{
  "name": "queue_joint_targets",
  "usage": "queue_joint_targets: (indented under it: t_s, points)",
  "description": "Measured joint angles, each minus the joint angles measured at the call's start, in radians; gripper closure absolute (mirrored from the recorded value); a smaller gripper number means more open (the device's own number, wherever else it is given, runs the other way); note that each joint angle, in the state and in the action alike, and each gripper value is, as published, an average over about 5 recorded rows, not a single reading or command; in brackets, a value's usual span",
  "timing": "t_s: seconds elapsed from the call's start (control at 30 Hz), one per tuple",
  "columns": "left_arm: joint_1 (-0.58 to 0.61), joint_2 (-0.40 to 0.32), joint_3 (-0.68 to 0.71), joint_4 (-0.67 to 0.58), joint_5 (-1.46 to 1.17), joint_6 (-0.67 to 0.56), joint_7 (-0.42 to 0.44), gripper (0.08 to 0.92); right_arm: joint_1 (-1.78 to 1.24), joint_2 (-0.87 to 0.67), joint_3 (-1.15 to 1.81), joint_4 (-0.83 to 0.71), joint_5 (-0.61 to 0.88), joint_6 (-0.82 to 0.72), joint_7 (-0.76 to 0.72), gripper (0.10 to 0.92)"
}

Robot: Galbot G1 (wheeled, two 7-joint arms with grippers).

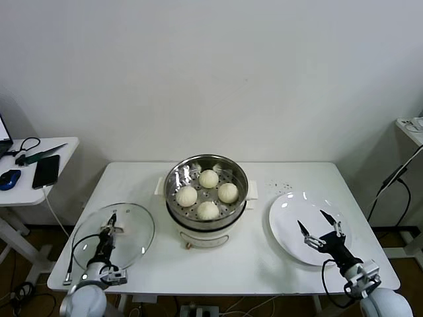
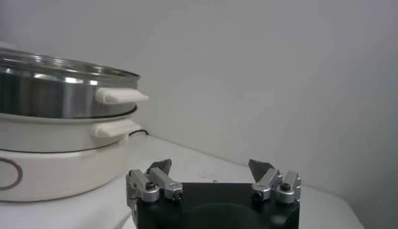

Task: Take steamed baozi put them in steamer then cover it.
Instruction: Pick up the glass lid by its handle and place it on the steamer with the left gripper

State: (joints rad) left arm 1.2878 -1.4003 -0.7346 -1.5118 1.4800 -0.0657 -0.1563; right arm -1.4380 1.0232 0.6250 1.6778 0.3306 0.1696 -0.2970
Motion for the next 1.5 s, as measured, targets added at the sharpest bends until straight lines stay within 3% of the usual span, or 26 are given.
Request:
queue_joint_targets:
  t_s: [0.43, 0.73, 1.13, 1.33, 1.5]
  points:
    - [0.143, 0.056, 0.016, -0.289, -0.079, 0.167, 0.05, 0.846, 0.033, -0.01, -0.014, -0.018, -0.013, 0.0, 0.002, 0.203]
    - [0.166, 0.152, 0.088, -0.482, -0.136, 0.331, 0.104, 0.846, 0.061, -0.025, -0.026, -0.036, -0.021, -0.001, 0.006, 0.203]
    - [-0.01, 0.307, 0.382, -0.581, -0.142, 0.561, 0.258, 0.846, 0.105, -0.025, -0.054, -0.067, -0.036, -0.006, 0.024, 0.203]
    - [-0.15, 0.302, 0.554, -0.569, -0.095, 0.644, 0.354, 0.846, 0.12, -0.019, -0.062, -0.081, -0.046, -0.006, 0.027, 0.203]
    - [-0.254, 0.247, 0.674, -0.527, -0.041, 0.695, 0.42, 0.846, 0.121, -0.019, -0.056, -0.089, -0.051, -0.003, 0.027, 0.203]
